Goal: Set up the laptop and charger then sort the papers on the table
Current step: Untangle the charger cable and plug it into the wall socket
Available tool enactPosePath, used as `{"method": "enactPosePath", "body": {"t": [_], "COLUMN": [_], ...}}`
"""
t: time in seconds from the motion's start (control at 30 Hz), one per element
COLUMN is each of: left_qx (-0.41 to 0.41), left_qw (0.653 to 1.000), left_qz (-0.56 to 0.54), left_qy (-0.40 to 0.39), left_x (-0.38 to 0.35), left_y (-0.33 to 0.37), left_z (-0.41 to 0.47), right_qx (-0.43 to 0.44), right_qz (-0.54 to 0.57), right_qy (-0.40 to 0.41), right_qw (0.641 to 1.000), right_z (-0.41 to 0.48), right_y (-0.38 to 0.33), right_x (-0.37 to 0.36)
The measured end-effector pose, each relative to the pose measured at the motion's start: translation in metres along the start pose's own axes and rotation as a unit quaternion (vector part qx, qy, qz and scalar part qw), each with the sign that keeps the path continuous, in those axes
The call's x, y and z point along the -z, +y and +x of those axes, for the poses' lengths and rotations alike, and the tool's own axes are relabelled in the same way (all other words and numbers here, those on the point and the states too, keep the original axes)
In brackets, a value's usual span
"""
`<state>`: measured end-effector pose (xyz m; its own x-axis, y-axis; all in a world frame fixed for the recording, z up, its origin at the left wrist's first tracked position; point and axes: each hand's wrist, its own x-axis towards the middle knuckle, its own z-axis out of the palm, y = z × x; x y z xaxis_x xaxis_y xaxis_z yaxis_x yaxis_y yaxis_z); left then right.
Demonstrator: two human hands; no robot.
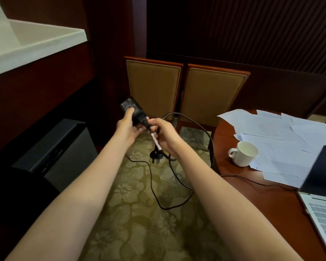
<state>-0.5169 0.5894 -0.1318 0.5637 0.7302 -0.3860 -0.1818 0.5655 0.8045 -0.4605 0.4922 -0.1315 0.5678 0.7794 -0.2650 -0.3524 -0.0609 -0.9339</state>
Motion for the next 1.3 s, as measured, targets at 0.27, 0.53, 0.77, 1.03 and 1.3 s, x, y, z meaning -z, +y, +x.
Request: {"method": "enactPosePath", "body": {"t": [0.27,0.53,0.77,1.03,1.3], "left_qx": [-0.044,-0.034,-0.068,-0.035,-0.017], "left_qw": [0.973,0.914,0.905,0.959,0.95], "left_qz": [-0.185,-0.377,-0.4,-0.28,-0.312], "left_qy": [0.128,0.143,0.129,-0.002,-0.001], "left_x": [0.051,0.055,0.046,0.014,0.022], "left_y": [0.021,0.033,0.033,0.018,0.023], "left_z": [0.028,0.021,0.017,-0.001,-0.002], "right_qx": [0.049,0.077,0.009,-0.188,-0.264], "right_qz": [0.024,-0.033,0.071,-0.258,-0.155], "right_qy": [0.042,0.127,0.094,-0.169,-0.117], "right_qw": [0.998,0.988,0.993,0.932,0.945], "right_z": [0.011,0.024,0.009,-0.004,-0.004], "right_y": [-0.031,-0.023,-0.007,0.008,-0.007], "right_x": [0.031,0.043,0.047,0.017,0.011]}}
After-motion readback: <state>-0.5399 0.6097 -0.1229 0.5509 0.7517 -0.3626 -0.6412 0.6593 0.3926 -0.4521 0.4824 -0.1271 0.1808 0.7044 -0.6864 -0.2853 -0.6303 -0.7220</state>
